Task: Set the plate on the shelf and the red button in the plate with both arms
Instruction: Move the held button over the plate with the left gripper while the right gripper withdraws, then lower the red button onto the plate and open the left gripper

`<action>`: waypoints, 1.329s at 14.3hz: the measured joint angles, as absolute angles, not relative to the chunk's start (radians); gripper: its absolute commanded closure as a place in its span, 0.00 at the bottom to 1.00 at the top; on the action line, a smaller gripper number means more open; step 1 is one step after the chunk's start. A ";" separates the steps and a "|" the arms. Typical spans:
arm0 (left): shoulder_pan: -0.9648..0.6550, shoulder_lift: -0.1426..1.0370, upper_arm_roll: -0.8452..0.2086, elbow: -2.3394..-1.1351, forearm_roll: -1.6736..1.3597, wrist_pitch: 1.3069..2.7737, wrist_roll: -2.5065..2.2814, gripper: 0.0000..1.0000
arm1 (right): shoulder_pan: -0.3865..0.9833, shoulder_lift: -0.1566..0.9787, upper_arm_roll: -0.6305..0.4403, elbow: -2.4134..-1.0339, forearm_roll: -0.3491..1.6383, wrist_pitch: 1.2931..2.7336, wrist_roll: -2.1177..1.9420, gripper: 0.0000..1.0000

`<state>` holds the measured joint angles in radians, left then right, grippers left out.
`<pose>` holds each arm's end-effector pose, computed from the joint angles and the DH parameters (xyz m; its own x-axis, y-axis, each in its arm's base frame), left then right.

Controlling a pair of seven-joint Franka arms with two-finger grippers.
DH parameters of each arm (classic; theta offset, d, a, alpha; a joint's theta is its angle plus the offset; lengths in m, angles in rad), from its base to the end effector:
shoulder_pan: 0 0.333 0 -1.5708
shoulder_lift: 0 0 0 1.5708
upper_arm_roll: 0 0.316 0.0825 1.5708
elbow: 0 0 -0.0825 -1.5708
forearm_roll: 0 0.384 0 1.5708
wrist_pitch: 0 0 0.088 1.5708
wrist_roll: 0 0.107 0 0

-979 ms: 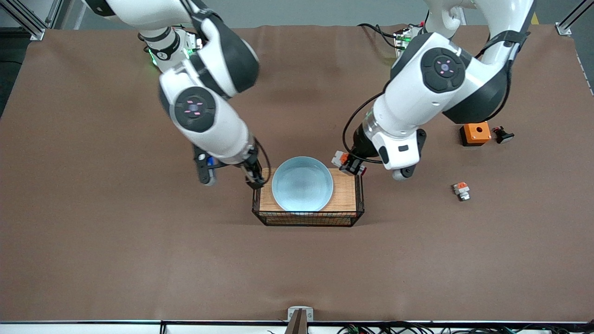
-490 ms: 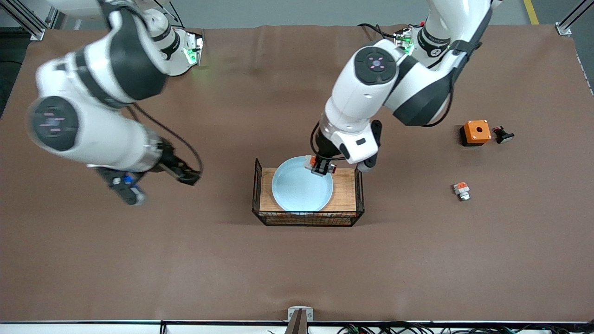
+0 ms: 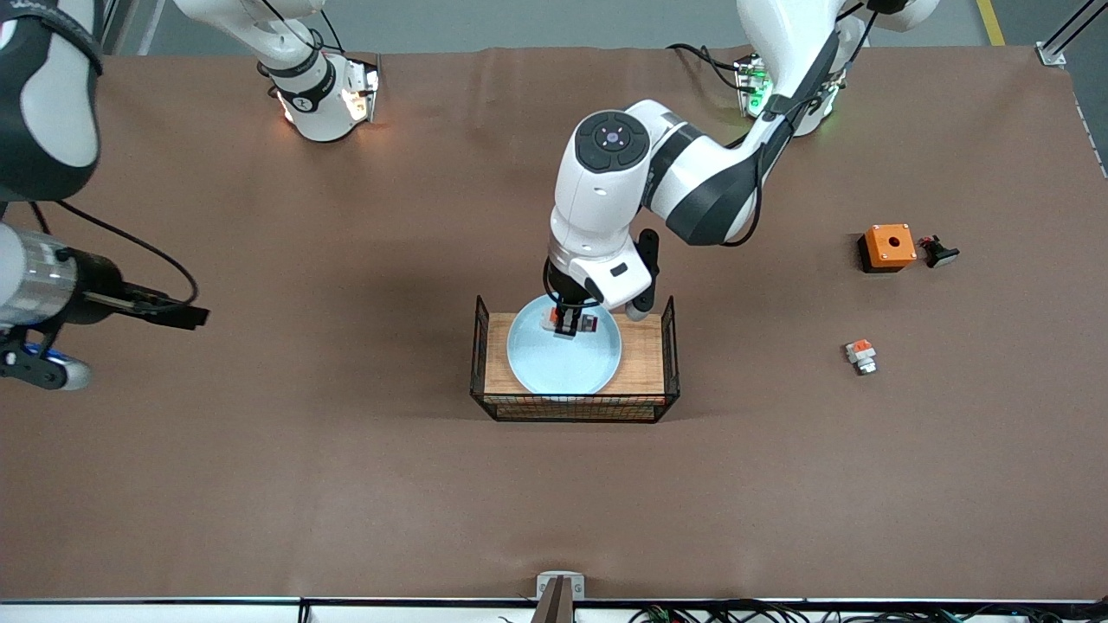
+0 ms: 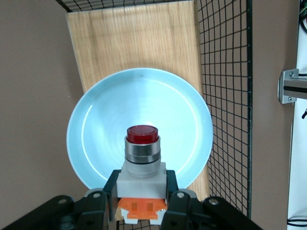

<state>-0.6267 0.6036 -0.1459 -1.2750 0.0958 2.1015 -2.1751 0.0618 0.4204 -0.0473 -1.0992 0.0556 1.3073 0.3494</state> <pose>0.5567 -0.4987 0.4270 0.1818 0.9758 -0.1217 0.9689 -0.1567 0.1918 0.6466 0.0236 0.5670 0.9256 -0.3151 -0.2098 -0.3144 -0.9485 0.0379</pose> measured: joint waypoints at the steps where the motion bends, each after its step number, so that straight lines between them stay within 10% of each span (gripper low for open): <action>1: -0.626 0.612 -0.144 -1.274 0.096 2.117 -2.175 0.80 | 0.052 0.407 -0.047 -1.115 0.037 1.308 0.323 0.00; 19: -0.620 0.708 -0.139 -1.268 0.048 2.200 -2.180 0.79 | 0.002 0.123 -0.036 -1.593 -0.001 1.633 0.053 0.00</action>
